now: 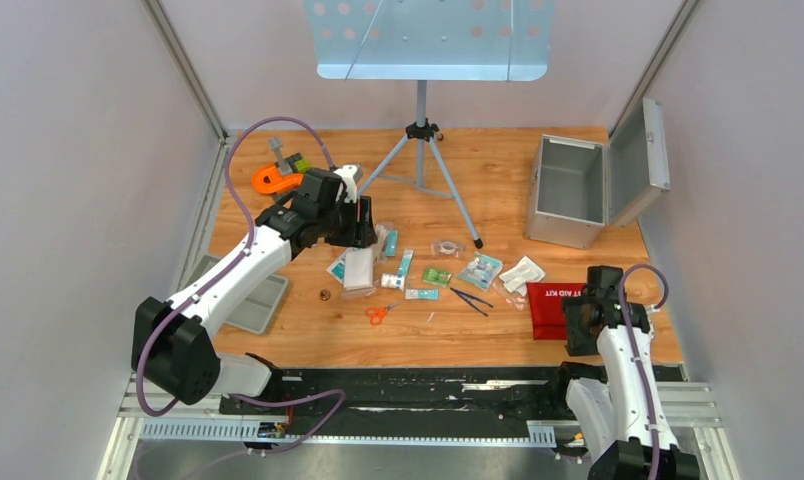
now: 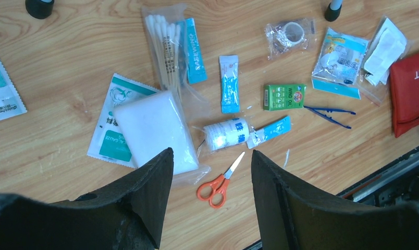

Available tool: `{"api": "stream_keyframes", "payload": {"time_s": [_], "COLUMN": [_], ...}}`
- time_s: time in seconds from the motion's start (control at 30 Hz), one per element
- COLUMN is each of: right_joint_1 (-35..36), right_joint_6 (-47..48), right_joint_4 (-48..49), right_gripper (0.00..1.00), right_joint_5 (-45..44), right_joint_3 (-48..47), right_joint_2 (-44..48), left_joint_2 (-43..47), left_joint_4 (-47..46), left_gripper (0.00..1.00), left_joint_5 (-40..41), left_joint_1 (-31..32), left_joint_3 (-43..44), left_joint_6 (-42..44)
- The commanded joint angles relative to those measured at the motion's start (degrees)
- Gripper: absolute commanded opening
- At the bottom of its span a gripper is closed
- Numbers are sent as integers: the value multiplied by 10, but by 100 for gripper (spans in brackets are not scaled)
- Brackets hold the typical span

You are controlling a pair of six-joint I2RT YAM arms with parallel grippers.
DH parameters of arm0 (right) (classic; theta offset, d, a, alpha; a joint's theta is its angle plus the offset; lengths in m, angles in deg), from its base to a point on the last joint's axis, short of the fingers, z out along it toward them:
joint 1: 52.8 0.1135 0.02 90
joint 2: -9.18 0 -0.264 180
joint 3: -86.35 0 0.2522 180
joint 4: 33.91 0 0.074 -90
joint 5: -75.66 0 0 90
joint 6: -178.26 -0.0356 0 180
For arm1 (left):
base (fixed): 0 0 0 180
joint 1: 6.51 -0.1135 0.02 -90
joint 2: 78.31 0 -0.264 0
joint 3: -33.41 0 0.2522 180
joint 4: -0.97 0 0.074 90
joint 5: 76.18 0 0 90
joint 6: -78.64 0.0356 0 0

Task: Organize the medicine kit
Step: Pick up the medicine pouch from the center of the board.

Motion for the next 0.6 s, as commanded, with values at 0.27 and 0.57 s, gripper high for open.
{"api": "stream_keyframes", "payload": {"time_s": [0.27,0.57], "right_joint_1": [-5,-5], "right_joint_6": [-55,-65], "right_joint_4": [43,41], "right_gripper": [62,1], "right_joint_5": [23,2], "right_joint_3": [78,83], "right_joint_2": [16,35], "left_joint_2": [-14,-7], "left_joint_4": [-7,-2], "left_gripper": [65,65], "left_joint_5": [-11,-10], "left_joint_1": [3,4], "left_joint_3": [12,18], "left_joint_6": [7,8]}}
